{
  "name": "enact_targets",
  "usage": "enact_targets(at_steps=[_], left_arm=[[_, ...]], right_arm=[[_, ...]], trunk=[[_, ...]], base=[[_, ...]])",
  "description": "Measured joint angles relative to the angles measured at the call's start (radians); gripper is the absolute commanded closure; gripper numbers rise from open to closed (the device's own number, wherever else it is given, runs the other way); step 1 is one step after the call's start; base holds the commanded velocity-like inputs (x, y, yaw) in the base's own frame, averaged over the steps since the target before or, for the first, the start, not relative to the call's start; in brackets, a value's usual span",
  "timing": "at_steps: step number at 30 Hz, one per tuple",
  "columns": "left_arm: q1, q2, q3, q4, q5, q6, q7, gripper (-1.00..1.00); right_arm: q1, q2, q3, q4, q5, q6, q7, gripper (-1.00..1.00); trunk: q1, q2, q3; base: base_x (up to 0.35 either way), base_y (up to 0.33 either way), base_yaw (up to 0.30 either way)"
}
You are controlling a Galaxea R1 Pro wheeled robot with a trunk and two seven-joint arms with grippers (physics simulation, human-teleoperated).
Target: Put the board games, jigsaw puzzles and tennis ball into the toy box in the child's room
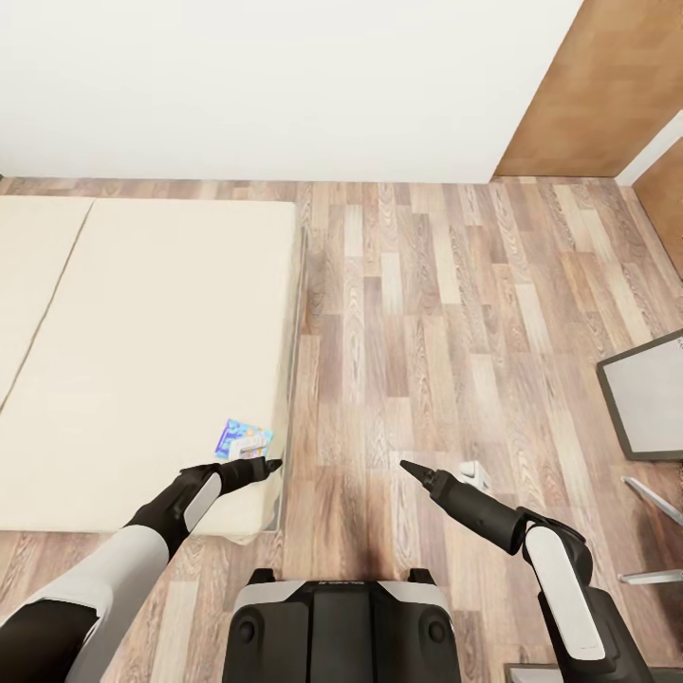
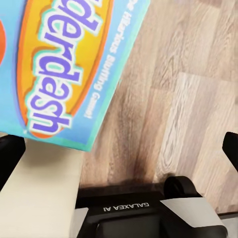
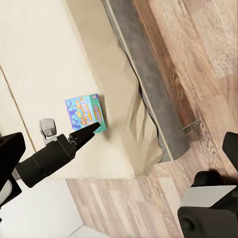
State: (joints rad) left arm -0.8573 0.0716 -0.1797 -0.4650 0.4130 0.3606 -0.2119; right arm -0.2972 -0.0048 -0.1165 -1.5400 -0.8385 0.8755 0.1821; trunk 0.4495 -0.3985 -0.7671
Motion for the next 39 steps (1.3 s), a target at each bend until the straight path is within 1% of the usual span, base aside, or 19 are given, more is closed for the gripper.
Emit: enact_targets(at_steps=[9,11,16,18,19,22,23,24,31,37,39], left_arm=[[0.0,0.009,0.001,-0.001,0.0,0.013,0.0,-1.0],[0.0,0.015,0.001,-0.001,0.0,0.021,0.0,-1.0],[0.0,0.048,0.001,-0.033,0.001,0.071,-0.002,-1.0],[0.0,0.073,0.0,-0.066,0.001,0.116,-0.003,-1.0],[0.0,0.079,0.0,-0.073,0.002,0.125,-0.003,-1.0],[0.0,0.107,-0.001,-0.093,0.002,0.158,-0.003,-1.0],[0.0,0.111,0.0,-0.094,0.002,0.161,-0.003,-1.0],[0.0,0.123,0.0,-0.097,0.002,0.167,-0.003,-1.0],[0.0,0.169,0.0,-0.1,0.003,0.187,-0.009,-1.0],[0.0,0.195,0.0,-0.1,0.001,0.191,-0.037,-1.0],[0.0,0.2,-0.001,-0.1,0.001,0.191,-0.042,-1.0]], right_arm=[[0.0,0.0,0.0,0.0,0.0,0.0,0.0,-1.0],[0.0,0.0,0.0,0.0,0.0,0.0,0.0,-1.0],[0.0,0.0,0.0,0.0,0.0,0.0,0.0,-1.0],[0.0,0.0,0.0,0.0,0.0,0.0,0.0,-1.0],[0.0,0.0,0.0,0.0,0.0,0.0,0.0,-1.0],[0.0,0.0,0.0,0.0,0.0,0.0,0.0,-1.0],[0.0,0.0,0.0,0.0,0.0,0.0,0.0,-1.0],[0.0,0.0,0.0,0.0,0.0,0.0,0.0,-1.0],[0.0,0.0,0.001,0.0,0.0,0.0,0.0,-1.0],[0.0,0.001,0.002,0.0,0.0,0.0,0.0,-1.0],[0.0,0.0,0.002,0.0,0.0,0.0,0.0,-1.0]], trunk=[[0.0,0.0,0.0],[0.0,0.0,0.0],[0.0,0.0,0.0],[0.0,0.0,0.0],[0.0,0.0,0.0],[0.0,0.0,0.0],[0.0,0.0,0.0],[0.0,0.0,0.0],[0.0,0.0,0.0],[0.0,0.0,0.0],[0.0,0.0,0.0]], base=[[0.0,-0.011,0.0],[0.0,-0.001,0.0],[0.0,0.0,0.0],[0.0,0.0,0.0],[0.0,0.0,0.0],[0.0,0.0,0.0],[0.0,0.0,0.0],[0.0,0.0,0.0],[0.0,0.0,0.0],[0.012,0.033,0.0],[0.058,0.098,0.0]])
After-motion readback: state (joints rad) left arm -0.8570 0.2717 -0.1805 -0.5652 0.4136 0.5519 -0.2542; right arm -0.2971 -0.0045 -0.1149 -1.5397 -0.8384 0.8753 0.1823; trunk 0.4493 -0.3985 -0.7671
